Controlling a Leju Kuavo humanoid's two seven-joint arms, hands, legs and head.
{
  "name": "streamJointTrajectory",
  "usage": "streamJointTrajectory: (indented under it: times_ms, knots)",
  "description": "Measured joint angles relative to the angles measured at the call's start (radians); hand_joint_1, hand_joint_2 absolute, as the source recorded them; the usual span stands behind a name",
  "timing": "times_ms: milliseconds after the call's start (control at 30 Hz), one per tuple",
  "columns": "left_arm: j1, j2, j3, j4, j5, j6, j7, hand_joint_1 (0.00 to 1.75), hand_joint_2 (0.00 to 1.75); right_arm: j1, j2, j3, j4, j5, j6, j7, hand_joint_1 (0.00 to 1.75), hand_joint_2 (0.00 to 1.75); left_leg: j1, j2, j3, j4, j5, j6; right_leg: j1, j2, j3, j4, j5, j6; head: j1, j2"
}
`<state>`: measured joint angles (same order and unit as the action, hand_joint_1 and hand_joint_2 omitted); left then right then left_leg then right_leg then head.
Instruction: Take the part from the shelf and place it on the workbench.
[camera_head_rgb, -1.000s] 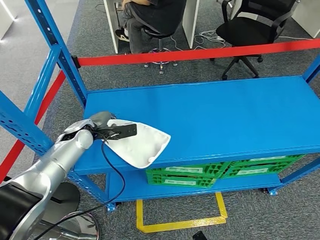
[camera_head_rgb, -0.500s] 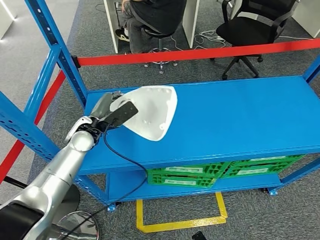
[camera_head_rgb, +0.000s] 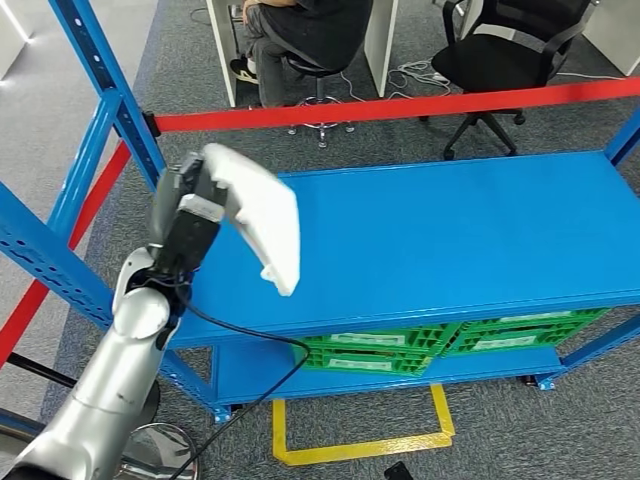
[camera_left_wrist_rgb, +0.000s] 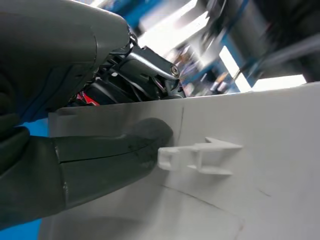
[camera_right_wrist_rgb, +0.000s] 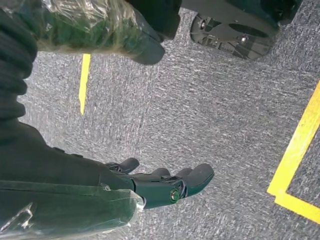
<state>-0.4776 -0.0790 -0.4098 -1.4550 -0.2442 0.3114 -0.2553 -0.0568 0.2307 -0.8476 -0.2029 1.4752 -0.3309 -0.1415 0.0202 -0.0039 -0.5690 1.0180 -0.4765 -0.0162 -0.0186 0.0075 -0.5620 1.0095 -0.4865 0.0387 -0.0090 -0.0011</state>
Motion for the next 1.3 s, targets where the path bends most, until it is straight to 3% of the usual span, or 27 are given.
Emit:
streamJointTrajectory:
  times_ms: [233, 300, 367, 433, 500, 1300]
  knots:
    - [0.061, 0.021, 0.001, -0.217, -0.103, 0.139, -0.050, 1.58, 1.75, 0.000, 0.012, 0.000, 0.000, -0.004, -0.005, 0.002, 0.00, 1.75, 0.000, 0.000, 0.000, 0.000, 0.000, 0.000, 0.000, -0.001, 0.000, 0.000, 0.000, 0.000, 0.000, 0.000]
    - [0.068, 0.025, 0.001, -0.249, -0.109, 0.143, -0.052, 1.40, 1.75, 0.000, 0.013, 0.000, 0.000, -0.004, -0.005, 0.002, 0.00, 1.75, 0.000, 0.000, 0.000, 0.000, 0.000, 0.000, 0.000, -0.001, 0.000, 0.000, 0.000, 0.000, 0.000, 0.000]
    - [0.073, 0.028, 0.001, -0.271, -0.118, 0.150, -0.056, 1.36, 1.75, 0.000, 0.013, 0.000, 0.000, -0.004, -0.005, 0.002, 0.00, 1.75, 0.000, 0.000, 0.000, 0.000, 0.000, 0.000, 0.000, -0.001, 0.000, 0.000, 0.000, 0.000, 0.000, 0.000]
    - [0.077, 0.031, 0.001, -0.288, -0.135, 0.164, -0.062, 1.61, 1.75, 0.000, 0.013, 0.000, 0.000, -0.004, -0.004, 0.001, 0.00, 1.75, 0.000, 0.000, 0.000, 0.000, 0.000, 0.000, 0.000, -0.001, 0.000, 0.000, 0.000, 0.000, 0.000, 0.000]
    - [0.082, 0.035, 0.001, -0.304, -0.155, 0.178, -0.066, 1.74, 1.75, 0.000, 0.013, 0.000, 0.000, -0.005, -0.004, 0.001, 0.00, 1.75, 0.000, 0.000, 0.000, 0.000, 0.000, 0.000, 0.000, -0.001, 0.000, 0.000, 0.000, 0.000, 0.000, 0.000]
    - [0.125, 0.040, -0.007, -0.351, -0.123, 0.194, -0.079, 1.75, 1.75, 0.000, 0.015, 0.000, 0.000, -0.009, -0.004, 0.007, 0.00, 1.75, 0.000, 0.000, 0.000, 0.000, 0.000, 0.000, 0.000, -0.001, 0.000, 0.000, 0.000, 0.000, 0.000, 0.000]
